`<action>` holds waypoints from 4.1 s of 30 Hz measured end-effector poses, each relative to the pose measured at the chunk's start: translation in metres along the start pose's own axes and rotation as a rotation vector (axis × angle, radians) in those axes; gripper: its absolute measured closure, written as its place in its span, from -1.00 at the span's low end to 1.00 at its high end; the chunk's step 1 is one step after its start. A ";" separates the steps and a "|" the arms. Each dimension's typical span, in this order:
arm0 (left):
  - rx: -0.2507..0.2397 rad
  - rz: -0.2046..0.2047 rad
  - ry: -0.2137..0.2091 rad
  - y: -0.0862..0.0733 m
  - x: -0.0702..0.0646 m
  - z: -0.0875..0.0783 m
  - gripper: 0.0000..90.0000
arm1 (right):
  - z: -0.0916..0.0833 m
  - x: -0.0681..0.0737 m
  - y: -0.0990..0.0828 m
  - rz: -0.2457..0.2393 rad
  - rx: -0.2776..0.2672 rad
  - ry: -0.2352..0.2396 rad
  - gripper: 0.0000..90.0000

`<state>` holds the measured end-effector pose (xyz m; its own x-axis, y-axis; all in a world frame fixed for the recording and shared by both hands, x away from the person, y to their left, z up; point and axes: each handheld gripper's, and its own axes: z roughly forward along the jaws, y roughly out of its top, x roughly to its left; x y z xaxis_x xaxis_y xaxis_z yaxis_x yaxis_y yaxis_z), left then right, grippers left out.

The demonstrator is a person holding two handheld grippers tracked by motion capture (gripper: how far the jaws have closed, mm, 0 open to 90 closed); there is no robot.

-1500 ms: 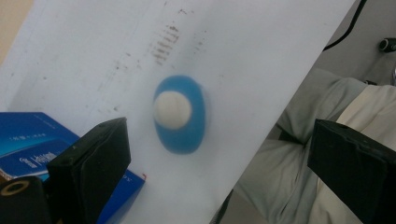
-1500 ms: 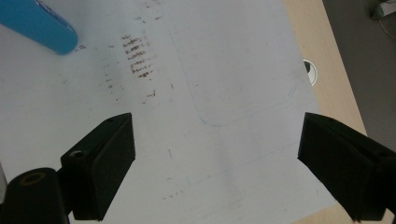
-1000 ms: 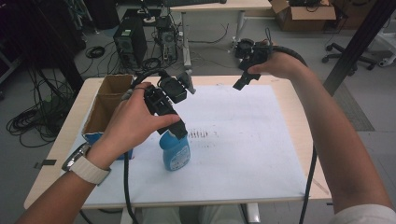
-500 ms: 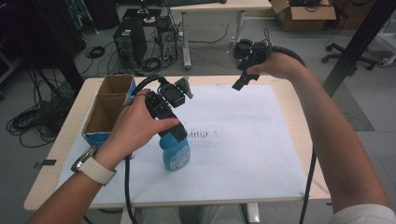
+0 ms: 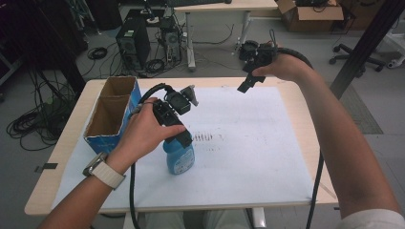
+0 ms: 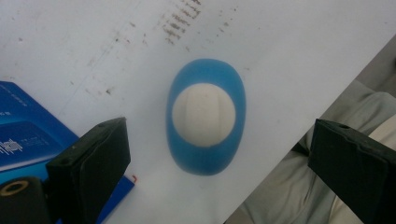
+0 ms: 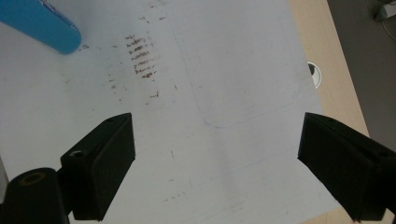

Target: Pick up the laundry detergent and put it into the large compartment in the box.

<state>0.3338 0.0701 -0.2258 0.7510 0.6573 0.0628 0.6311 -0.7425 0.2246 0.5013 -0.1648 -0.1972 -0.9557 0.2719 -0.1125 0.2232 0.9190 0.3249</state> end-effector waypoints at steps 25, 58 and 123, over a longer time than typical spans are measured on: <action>0.010 0.008 -0.038 -0.001 0.003 0.039 -0.83 | 0.005 -0.001 0.002 0.000 0.004 0.006 -0.76; 0.018 -0.006 -0.041 -0.002 0.006 0.048 -0.44 | 0.005 0.000 0.004 -0.006 0.000 0.004 -0.76; 0.003 -0.249 -0.014 0.001 0.048 -0.138 -0.18 | -0.008 0.010 -0.003 -0.016 -0.005 -0.015 -0.76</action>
<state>0.3438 0.1183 -0.0884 0.5750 0.8181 -0.0077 0.7976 -0.5584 0.2281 0.4899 -0.1666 -0.1919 -0.9561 0.2615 -0.1321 0.2070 0.9220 0.3272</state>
